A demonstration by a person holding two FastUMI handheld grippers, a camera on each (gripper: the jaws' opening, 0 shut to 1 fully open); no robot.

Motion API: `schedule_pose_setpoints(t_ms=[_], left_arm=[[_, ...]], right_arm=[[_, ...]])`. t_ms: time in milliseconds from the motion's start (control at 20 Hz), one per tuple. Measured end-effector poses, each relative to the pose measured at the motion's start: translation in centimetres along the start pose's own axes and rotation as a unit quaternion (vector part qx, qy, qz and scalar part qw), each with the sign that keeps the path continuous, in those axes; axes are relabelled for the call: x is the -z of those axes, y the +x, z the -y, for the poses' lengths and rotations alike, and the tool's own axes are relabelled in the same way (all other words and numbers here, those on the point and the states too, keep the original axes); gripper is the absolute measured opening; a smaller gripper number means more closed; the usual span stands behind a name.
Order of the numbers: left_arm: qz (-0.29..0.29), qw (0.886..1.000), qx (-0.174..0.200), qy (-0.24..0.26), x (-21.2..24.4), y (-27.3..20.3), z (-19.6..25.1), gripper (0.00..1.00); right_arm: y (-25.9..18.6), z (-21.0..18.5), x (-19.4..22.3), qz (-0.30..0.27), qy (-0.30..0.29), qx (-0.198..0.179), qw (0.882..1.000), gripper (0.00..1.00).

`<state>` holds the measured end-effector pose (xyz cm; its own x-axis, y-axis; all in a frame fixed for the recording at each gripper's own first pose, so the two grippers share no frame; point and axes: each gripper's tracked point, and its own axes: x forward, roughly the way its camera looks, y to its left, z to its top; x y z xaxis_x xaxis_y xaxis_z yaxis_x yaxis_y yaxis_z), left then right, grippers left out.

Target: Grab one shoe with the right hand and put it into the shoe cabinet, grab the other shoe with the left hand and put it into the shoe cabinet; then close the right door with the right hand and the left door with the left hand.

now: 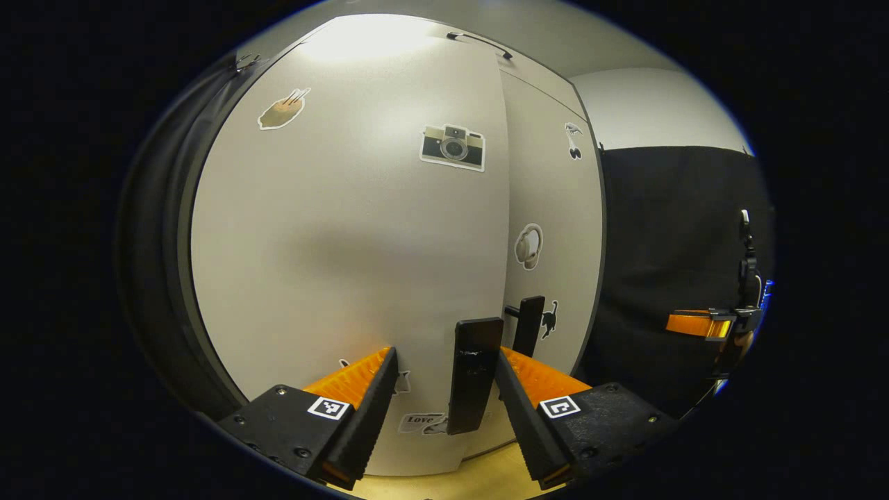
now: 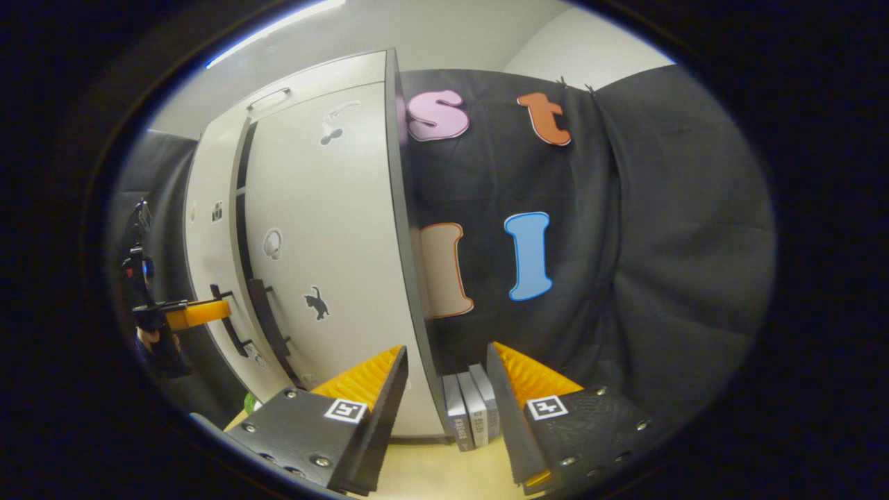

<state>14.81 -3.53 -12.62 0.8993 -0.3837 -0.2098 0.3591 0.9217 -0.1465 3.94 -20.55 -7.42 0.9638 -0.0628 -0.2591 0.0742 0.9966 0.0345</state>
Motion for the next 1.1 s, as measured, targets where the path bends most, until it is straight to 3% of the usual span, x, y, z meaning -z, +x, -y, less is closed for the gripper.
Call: schedule_pose_setpoints(t_ms=[1100], left_arm=[[-0.003,1.0,-0.02,0.0,-0.1,1.4,-0.5,0.8]], right_arm=[[2.4,-0.2,0.8,-0.017,0.004,-0.023,1.0,0.69]])
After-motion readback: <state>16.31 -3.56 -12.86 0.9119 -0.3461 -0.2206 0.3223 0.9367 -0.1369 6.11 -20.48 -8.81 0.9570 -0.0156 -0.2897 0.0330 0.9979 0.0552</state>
